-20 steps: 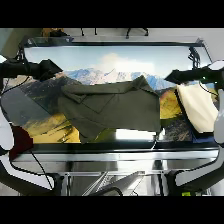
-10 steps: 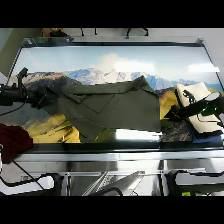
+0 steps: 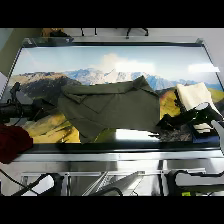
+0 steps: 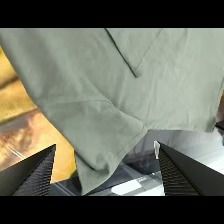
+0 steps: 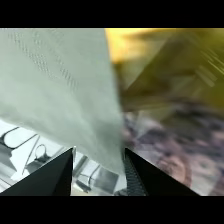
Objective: Fold the shirts.
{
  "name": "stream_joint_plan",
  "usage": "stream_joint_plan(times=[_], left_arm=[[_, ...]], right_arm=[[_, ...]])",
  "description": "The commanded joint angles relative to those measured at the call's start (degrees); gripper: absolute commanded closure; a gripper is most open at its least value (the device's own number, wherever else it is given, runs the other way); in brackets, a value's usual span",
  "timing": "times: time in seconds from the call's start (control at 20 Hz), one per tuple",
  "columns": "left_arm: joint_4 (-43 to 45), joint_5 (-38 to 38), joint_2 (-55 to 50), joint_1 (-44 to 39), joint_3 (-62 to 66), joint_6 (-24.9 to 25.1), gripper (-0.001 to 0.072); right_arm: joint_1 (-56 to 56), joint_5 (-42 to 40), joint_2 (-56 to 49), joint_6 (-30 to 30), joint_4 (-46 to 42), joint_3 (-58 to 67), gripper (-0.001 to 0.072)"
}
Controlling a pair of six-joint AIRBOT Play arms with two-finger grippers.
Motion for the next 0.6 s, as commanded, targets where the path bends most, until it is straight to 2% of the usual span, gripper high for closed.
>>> stream_joint_plan(times=[0.0, 0.05, 0.1, 0.15, 0.2, 0.35, 0.55], left_arm=[[-0.02, 0.48, 1.22, 0.22, -1.36, 0.11, 0.0012], [-0.20, 0.33, 1.22, 0.24, -1.36, 0.09, 0.0012], [-0.31, 0.37, 1.22, 0.24, -1.33, 0.09, 0.0012], [-0.35, 0.33, 1.22, 0.24, -1.33, 0.09, 0.0013], [-0.33, 0.31, 1.22, 0.26, -1.33, 0.09, 0.0013], [-0.31, 0.13, 1.22, 0.26, -1.33, 0.09, 0.0013], [0.22, -0.44, 1.22, 0.04, -1.40, 0.09, 0.0012]], right_arm=[[2.03, -4.83, -1.55, -2.58, 2.75, -0.59, 0.0356], [2.36, -4.81, -2.08, -4.09, 5.35, -0.59, 0.0357], [2.40, -4.70, -2.21, -5.68, 8.17, -0.59, 0.0390], [2.36, -3.87, -2.10, -8.37, 11.65, -0.44, 0.0647], [2.34, -3.19, -2.01, -9.77, 14.08, 0.31, 0.0696], [0.59, -1.75, -0.39, -9.62, 13.73, 7.78, 0.0697], [-7.96, -1.70, 1.66, -5.25, 13.38, 19.54, 0.0697]])
